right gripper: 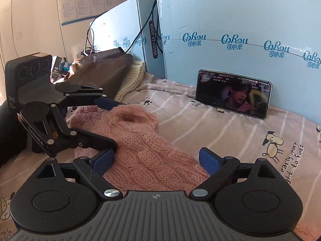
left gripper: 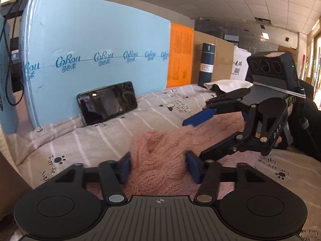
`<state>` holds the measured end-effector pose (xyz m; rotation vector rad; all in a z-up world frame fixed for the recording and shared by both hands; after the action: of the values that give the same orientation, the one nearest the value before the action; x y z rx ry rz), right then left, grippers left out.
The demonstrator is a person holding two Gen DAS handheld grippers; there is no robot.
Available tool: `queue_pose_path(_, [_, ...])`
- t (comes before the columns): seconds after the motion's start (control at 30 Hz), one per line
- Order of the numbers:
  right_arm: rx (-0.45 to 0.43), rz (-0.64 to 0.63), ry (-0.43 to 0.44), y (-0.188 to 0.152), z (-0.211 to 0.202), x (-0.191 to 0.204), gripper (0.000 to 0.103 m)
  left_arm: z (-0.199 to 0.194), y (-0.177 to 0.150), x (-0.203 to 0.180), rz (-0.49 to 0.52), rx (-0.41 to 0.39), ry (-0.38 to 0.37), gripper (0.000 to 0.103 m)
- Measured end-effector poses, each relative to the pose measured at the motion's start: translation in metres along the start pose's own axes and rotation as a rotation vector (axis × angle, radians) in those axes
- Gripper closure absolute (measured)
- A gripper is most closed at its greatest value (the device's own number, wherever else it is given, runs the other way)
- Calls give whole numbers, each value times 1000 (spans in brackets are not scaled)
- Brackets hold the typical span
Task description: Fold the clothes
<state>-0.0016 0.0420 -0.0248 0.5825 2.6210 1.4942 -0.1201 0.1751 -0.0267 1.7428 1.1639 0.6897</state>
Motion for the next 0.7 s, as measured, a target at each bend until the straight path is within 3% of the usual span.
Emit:
queue_pose_path(0.03, [-8,4,3,-1,0,0,11,-2,1,-8,52,-10,-14,82])
queue_pose_path(0.1, [-22,-1,-1,-3,-3,1,11,-9,2,-26,151,-43,-35,86])
queue_pose_path(0.33, [-63,-111,47,-12,-28,23,10,-50,5,-63,274,-150,-88,86])
queue_pose_path(0.37, [-67,-137,54,-13,-30,29,15,-54,3,-65,269,-158,-78,86])
queue_pose_path(0.43, [-78,-185,75,-14,-38,42,40,-61,-1,-66,249,-173,-54,86])
queue_pose_path(0.47, [-84,-209,81,-16,-42,48,59,-65,-4,-66,234,-180,-42,85])
queue_pose_path(0.5, [-90,-232,86,-17,-46,55,71,-71,-6,-66,214,-191,-34,85])
queue_pose_path(0.57, [-95,-272,90,-21,-54,67,86,-81,-12,-68,180,-214,-19,85])
queue_pose_path(0.7, [-106,-286,110,-37,-71,93,90,-97,-21,-74,127,-262,-20,85])
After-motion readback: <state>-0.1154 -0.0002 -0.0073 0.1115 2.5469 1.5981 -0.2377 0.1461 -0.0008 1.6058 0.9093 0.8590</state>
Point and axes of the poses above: each gripper's, at about its wrist camera, not at the fingertips, and z roughly the way its jaws point, x to its left, y to its top, the point moved 3 cm from there along z, roughly the way its jaws point, and after that the axes turned 1 degree about -y, right-handed, at the moved point
